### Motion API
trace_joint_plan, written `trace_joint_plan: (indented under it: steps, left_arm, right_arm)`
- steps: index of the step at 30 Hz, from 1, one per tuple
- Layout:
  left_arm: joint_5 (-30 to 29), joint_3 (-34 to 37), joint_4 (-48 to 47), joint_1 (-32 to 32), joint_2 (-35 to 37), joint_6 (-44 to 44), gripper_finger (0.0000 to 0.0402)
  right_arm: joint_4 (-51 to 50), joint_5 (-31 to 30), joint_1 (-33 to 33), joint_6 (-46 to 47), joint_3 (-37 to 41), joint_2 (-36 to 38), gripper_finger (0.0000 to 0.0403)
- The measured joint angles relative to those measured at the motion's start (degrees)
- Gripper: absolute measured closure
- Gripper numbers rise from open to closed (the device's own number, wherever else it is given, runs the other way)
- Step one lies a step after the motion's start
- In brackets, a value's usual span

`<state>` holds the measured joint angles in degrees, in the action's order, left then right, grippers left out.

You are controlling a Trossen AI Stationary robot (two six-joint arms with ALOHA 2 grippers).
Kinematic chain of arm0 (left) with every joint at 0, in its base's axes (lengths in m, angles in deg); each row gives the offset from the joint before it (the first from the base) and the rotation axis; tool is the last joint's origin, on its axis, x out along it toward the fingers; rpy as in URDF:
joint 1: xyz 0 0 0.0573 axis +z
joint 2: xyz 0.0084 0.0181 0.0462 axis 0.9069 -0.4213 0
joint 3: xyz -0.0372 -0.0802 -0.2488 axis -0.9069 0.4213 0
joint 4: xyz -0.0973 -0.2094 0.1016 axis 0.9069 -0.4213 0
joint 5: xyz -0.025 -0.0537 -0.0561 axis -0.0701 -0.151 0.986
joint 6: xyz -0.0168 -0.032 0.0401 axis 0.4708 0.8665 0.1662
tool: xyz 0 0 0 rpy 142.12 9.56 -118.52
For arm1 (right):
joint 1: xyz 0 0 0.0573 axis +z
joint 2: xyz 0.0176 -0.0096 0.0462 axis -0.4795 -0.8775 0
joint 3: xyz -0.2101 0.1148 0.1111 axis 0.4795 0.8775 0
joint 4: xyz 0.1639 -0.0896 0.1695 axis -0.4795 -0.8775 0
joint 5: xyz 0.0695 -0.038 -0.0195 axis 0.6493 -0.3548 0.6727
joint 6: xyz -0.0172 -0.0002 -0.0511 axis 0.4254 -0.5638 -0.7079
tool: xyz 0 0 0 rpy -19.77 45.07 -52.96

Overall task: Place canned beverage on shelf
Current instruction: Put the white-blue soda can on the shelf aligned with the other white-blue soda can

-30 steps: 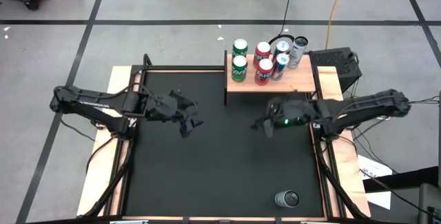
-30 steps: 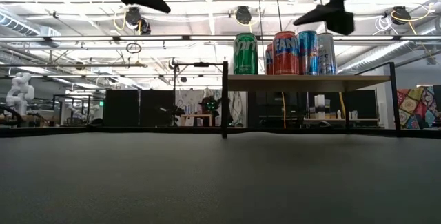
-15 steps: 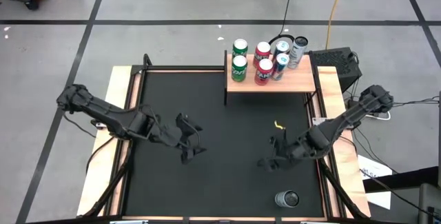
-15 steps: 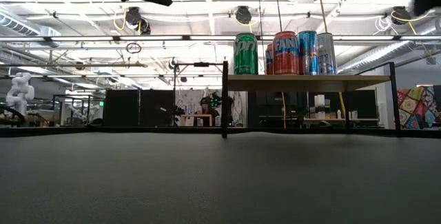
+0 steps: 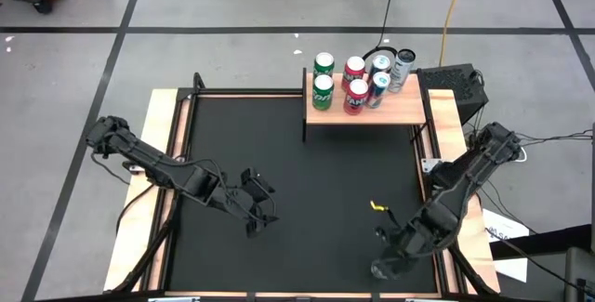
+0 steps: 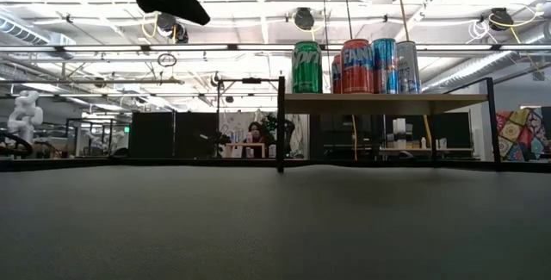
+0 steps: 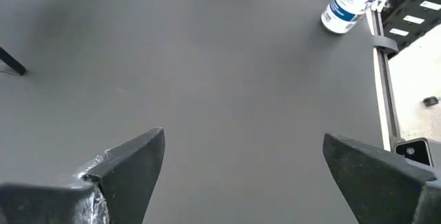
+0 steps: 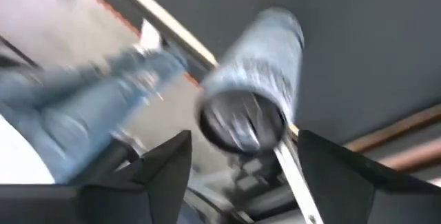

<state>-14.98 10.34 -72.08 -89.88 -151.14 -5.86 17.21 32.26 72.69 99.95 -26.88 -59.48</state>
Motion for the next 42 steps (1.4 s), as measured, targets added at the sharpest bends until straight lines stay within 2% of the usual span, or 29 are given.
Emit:
trace_joint_plan:
  steps: [2, 5, 8, 11, 16, 18, 24, 27, 30, 35, 42]
  left_arm:
    - [-0.1, 0.0, 0.0, -0.1, 0.0, 0.0, 0.0006]
    - [-0.3, 0.0, 0.0, -0.1, 0.0, 0.0, 0.0006]
    - [-0.7, 0.0, 0.0, 0.1, 0.0, -0.2, 0.0006]
    - [-0.8, 0.0, 0.0, 0.1, 0.0, -0.2, 0.0006]
    - [-0.8, 0.0, 0.0, 0.1, 0.0, -0.2, 0.0006]
    - [-0.8, 0.0, 0.0, 0.2, 0.0, -0.2, 0.0006]
    - [-0.3, 0.0, 0.0, 1.0, 0.0, -0.3, 0.0006]
    - [0.1, 0.0, 0.0, 1.6, 0.0, -0.5, 0.0006]
    - [0.6, 0.0, -0.1, 1.9, 0.0, -0.6, 0.0006]
    - [0.6, -0.1, -0.8, 1.9, 0.0, -0.4, 0.0006]
    - [0.4, -0.1, -1.7, 1.9, 0.0, -0.2, 0.0006]
  right_arm:
    - [-1.1, 1.4, 1.3, -0.9, 0.0, 0.1, 0.0138]
    - [-2.0, -0.9, 2.2, 0.1, 0.0, 0.4, 0.0128]
    - [0.8, -3.6, 2.8, 0.6, 0.0, 0.6, 0.0121]
    - [3.7, -3.4, 3.3, -0.3, 0.0, 0.6, 0.0112]
    - [0.6, -3.6, 3.4, 1.9, 0.0, 0.6, 0.0104]
    - [-0.8, -5.5, 3.4, 1.8, 0.0, 0.6, 0.0106]
    - [3.3, -12.2, 3.4, 1.1, 0.0, 0.6, 0.0107]
    - [5.0, -12.4, 3.4, -2.6, 0.0, 0.6, 0.0107]
    - [2.7, -11.3, 3.0, -5.2, 0.0, 0.6, 0.0107]
    - [-1.5, -8.7, 2.8, -3.1, 0.0, 0.6, 0.0106]
    - [3.0, -7.5, 2.7, -2.5, 0.0, -0.5, 0.007]
